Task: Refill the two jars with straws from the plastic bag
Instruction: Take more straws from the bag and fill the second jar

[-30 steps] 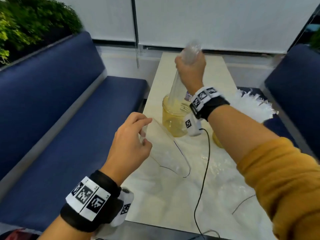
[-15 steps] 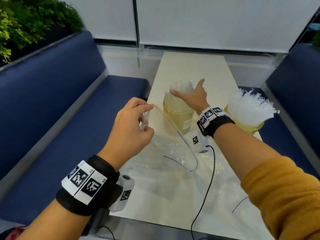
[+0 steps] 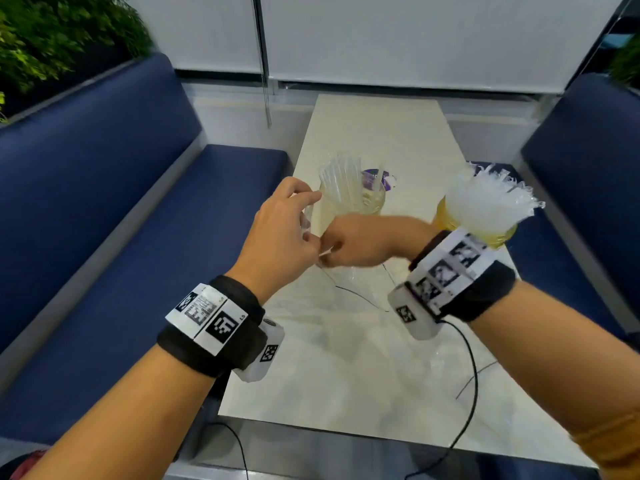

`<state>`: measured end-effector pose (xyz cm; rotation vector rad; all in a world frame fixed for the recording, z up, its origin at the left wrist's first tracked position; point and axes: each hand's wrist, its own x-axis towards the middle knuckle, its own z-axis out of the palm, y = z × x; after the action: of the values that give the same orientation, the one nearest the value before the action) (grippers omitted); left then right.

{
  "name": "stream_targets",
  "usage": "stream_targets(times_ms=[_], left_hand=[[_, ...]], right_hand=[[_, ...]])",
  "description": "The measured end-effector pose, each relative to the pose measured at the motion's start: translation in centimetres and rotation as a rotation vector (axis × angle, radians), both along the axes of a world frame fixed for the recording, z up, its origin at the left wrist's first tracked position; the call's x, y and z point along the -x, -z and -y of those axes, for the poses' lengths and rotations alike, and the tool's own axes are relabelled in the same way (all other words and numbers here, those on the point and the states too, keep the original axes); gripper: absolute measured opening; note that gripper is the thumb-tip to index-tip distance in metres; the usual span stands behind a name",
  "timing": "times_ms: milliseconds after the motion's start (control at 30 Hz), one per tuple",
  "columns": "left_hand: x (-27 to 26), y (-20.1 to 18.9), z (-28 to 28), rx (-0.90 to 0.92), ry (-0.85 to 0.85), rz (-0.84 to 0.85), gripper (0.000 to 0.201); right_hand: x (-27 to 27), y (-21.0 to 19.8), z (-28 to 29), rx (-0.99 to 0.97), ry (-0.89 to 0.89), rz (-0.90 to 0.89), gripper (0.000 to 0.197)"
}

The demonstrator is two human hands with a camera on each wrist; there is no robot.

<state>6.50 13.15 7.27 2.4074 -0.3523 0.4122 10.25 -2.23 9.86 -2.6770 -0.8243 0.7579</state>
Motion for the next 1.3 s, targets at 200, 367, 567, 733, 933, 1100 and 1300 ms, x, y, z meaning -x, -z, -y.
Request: stream_targets(times_ms=[200,367,567,733,933,1100,1300], left_hand=[[1.1,1.6,0.3,-0.021,0.011,0.012,0.056],[2.1,2.7,1.2,-0.040,0.035,-0.006,0.055],[2.2,3.3,1.4,-0.037,0.054,-0.036,0.056],[2.1,3.4,1.6,-0.101,0.062,-0.074,0.067],[2.1,3.8,2.2,-0.234,0.052,-0.061,0.091],[1.5,4.2,3.1,-0.303,-0.053,0.049,0.088],[0.4,5.1,3.5,-0.045,-0.164,0.213,0.025]], right_hand=[[0.9,6.6,-0.9,0.297,0.208,0.248,0.055],[0.6,8.1,-1.2,0.389,0.305,0.207,0.048],[-0.1,9.1,-1.1,0.324,0.351,0.115,0.045],[0.5,6.6,-0.5,0.253,0.327,0.108,0.042],[1.9,0.6,0.4,0.226,0.280,0.113,0.048],[3.9,-4.2,0.8,0.251,0.163,0.206,0.043],[4.7,-6.1,0.5,-0.015,0.247,0.194,0.029]])
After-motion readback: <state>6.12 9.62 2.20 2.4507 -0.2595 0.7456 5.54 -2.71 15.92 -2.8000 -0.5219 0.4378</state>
